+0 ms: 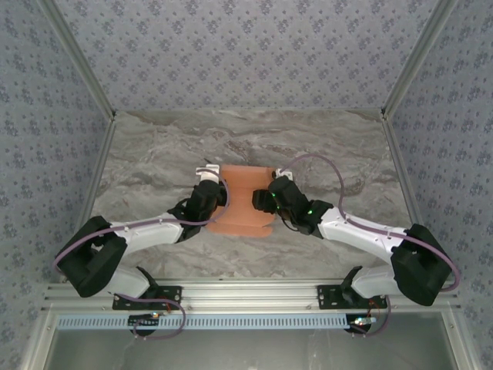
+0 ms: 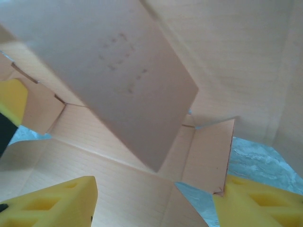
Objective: Fold the paper box
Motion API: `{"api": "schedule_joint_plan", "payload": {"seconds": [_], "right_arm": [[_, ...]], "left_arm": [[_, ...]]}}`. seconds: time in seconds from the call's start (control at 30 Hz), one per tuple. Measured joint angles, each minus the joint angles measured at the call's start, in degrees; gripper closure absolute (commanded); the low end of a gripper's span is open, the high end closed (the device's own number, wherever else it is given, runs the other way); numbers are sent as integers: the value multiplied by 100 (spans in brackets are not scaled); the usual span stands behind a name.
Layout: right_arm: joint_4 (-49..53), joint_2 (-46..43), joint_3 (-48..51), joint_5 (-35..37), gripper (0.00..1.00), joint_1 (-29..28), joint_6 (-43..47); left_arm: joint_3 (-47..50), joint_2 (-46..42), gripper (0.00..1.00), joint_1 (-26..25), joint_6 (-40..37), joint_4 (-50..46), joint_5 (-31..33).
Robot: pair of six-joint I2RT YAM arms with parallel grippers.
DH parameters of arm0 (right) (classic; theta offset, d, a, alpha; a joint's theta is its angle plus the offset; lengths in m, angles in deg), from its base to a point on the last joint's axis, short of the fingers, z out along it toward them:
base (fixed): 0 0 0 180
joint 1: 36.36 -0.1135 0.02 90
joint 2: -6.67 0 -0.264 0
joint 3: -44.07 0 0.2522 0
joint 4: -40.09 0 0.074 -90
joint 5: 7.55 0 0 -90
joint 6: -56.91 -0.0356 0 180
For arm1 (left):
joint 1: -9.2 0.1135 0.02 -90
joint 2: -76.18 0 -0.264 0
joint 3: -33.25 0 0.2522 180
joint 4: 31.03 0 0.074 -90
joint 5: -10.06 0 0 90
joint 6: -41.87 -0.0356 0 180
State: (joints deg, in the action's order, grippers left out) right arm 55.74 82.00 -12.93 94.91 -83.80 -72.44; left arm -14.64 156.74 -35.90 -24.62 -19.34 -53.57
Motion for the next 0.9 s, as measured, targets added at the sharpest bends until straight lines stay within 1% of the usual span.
{"api": "schedule_joint_plan", "payload": {"seconds": [0.23, 0.47, 0.7, 0.9], "right_arm": [[-378, 76, 2, -275, 41, -13, 164], [-664, 391, 4, -501, 43, -22, 341], [-782, 483, 4, -588, 43, -22, 542], [-678, 444, 4, -588, 41, -22, 732]], "left_arm": [[0, 0, 100, 0, 17, 0, 0], [0, 0, 100, 0, 15, -26, 2], [0, 0, 100, 0, 15, -46, 28], [0, 2, 100, 0, 15, -46, 26]]}}
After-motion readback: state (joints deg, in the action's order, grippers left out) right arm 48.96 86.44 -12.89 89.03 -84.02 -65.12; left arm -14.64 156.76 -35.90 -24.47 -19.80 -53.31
